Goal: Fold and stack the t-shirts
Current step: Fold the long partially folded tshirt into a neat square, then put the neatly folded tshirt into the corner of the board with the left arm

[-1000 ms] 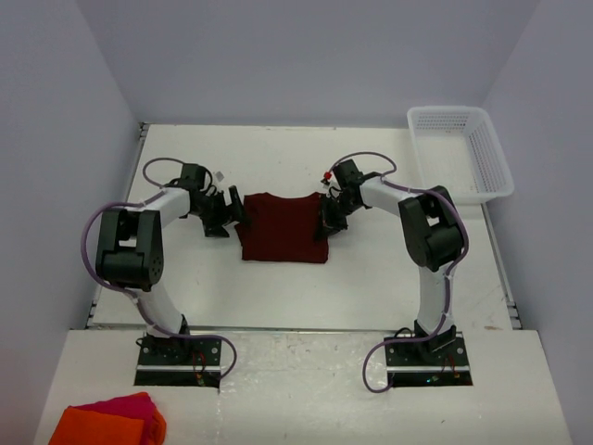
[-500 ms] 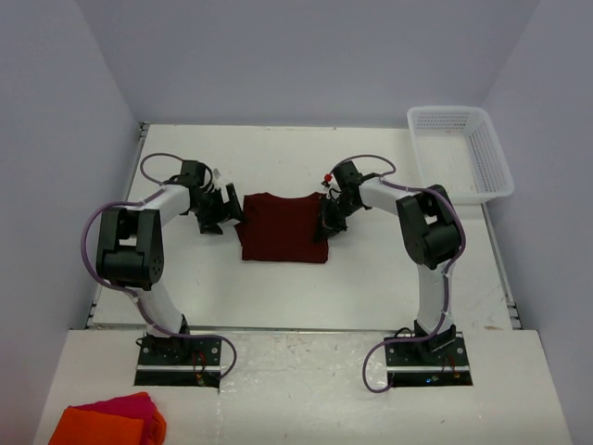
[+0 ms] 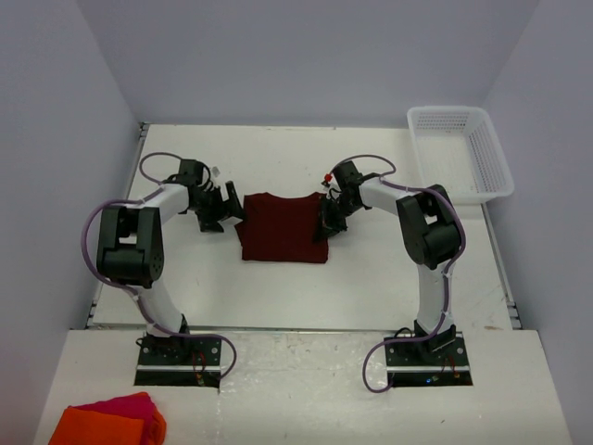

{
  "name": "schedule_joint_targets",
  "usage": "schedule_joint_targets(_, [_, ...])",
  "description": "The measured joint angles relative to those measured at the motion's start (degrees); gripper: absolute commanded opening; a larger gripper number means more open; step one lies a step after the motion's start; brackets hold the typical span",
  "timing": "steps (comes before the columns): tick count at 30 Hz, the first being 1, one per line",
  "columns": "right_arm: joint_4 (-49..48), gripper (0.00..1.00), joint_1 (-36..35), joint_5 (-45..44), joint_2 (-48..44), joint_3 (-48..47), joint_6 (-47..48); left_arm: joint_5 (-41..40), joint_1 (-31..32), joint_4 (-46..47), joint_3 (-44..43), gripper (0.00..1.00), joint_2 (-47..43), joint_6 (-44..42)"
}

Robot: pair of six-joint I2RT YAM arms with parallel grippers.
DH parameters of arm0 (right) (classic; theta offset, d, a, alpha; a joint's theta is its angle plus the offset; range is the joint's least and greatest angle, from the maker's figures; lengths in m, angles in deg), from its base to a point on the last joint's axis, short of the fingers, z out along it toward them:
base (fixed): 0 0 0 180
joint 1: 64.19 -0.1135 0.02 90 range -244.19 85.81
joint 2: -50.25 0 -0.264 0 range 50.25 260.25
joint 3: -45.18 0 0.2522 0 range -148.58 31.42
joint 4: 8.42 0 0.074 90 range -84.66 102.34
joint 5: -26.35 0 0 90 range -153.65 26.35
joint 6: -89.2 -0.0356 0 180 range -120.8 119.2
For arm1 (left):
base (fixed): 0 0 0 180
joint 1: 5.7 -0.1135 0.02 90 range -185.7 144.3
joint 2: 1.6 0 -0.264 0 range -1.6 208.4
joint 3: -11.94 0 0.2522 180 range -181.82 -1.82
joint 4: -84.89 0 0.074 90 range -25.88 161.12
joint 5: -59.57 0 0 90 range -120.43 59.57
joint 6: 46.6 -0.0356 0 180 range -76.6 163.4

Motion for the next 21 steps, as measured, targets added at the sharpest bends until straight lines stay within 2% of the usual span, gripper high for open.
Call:
schedule_joint_targets(6, [0.0,0.0,0.0,0.0,0.0,0.0,-0.2,10.1,1.1,5.9,-0.2,0.93,3.4,3.0])
schedule_joint_targets(10, [-0.2,0.0,0.0,0.2,0.0,0.0,-0.5,15.1,4.6,10.4,-0.6,0.93,5.9,5.6])
schedule_joint_targets(12, [-0.3,0.0,0.0,0.3,0.0,0.0,-0.6,16.3,7.1,11.8,-1.9,0.9,7.7,6.9])
schedule_joint_targets(13, [-0.3,0.0,0.0,0.3,0.0,0.1,-0.6,16.8,8.3,12.4,-2.6,0.85,8.5,7.4])
schedule_joint_targets(14, [-0.3,0.0,0.0,0.3,0.0,0.1,-0.6,17.4,9.4,13.0,-3.4,0.72,9.6,7.9])
schedule_joint_targets(15, [-0.4,0.0,0.0,0.3,0.0,0.2,-0.6,18.3,10.4,13.9,-4.1,0.63,10.7,8.7])
schedule_joint_targets(16, [-0.4,0.0,0.0,0.3,0.0,0.2,-0.7,18.1,11.3,14.7,-4.5,0.41,11.5,8.8])
schedule_joint_targets(18, [-0.5,0.0,0.0,0.4,0.0,0.4,-0.9,17.9,12.4,16.0,-4.3,0.21,13.5,9.4])
schedule_joint_targets(19, [-0.5,0.0,0.0,0.5,0.0,0.5,-0.9,18.6,12.5,16.3,-4.3,0.0,14.2,10.2])
schedule_joint_targets(21, [-0.6,0.0,0.1,0.8,0.0,0.7,-1.0,19.7,12.4,16.2,-4.6,0.0,14.5,10.8])
